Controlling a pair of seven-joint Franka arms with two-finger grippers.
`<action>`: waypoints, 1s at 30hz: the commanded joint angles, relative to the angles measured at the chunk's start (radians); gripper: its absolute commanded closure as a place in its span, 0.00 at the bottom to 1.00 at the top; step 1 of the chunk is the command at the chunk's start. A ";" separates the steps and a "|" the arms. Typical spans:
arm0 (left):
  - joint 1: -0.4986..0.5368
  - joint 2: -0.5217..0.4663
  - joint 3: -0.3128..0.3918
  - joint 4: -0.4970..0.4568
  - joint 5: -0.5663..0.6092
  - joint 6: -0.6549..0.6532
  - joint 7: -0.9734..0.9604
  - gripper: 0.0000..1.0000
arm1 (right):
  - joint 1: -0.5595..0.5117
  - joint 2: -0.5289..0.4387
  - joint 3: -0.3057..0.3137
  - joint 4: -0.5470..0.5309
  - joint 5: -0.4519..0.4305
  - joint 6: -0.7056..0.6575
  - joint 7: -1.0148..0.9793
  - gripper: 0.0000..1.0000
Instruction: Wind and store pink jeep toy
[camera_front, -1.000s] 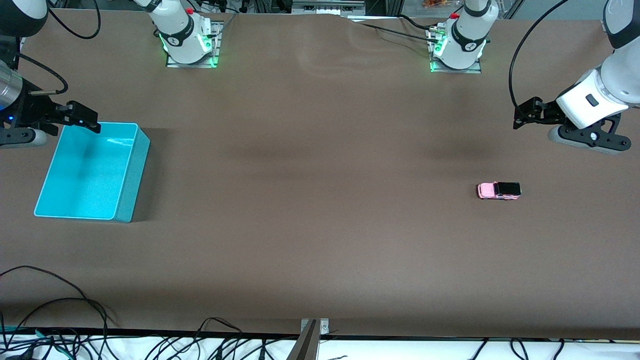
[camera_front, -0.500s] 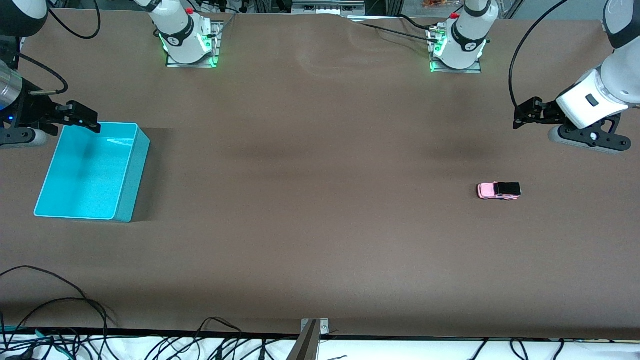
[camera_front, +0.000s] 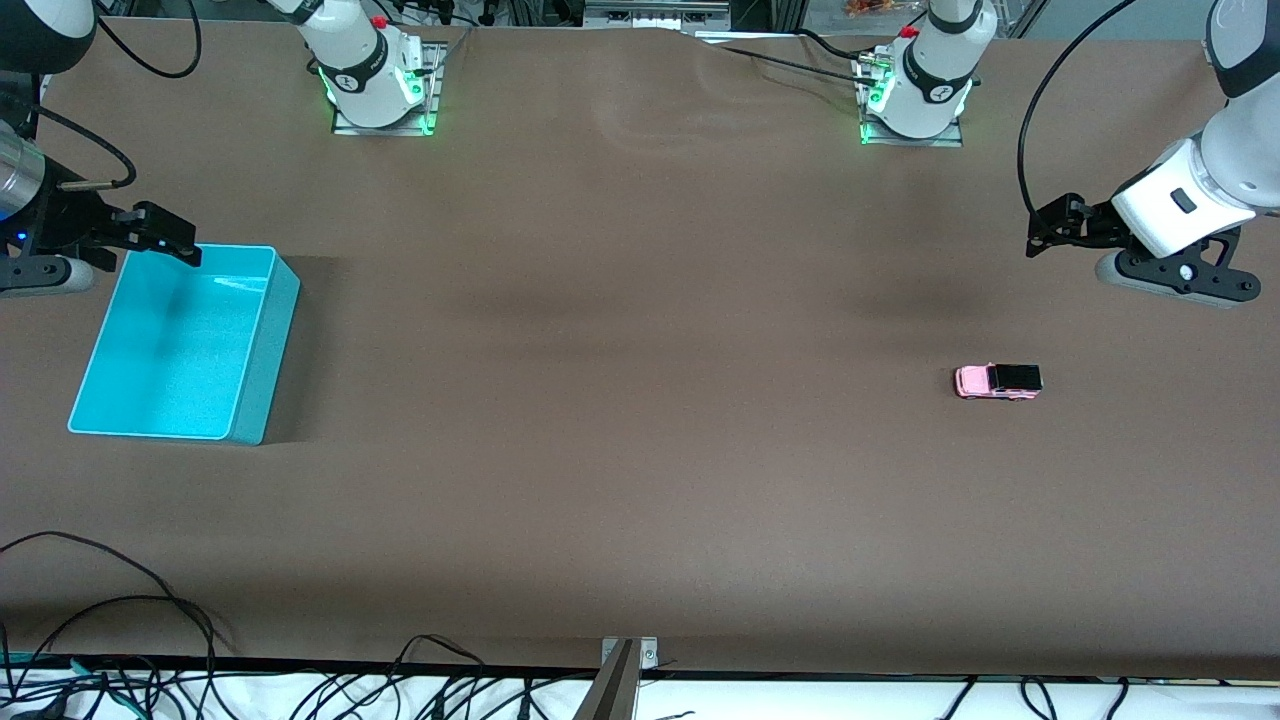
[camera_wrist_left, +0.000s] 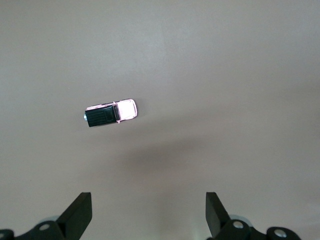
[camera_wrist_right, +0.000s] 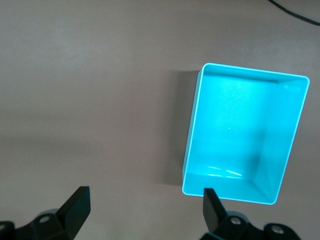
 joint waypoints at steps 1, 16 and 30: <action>0.008 -0.013 -0.002 -0.007 -0.020 -0.033 0.017 0.00 | 0.002 0.004 0.003 0.022 -0.009 -0.021 -0.002 0.00; 0.040 0.005 0.001 -0.023 -0.003 -0.059 0.540 0.00 | 0.002 0.004 0.001 0.022 -0.009 -0.021 -0.002 0.00; 0.066 0.103 -0.005 -0.023 0.114 0.097 0.937 0.00 | 0.002 0.003 0.004 0.023 -0.007 -0.021 -0.002 0.00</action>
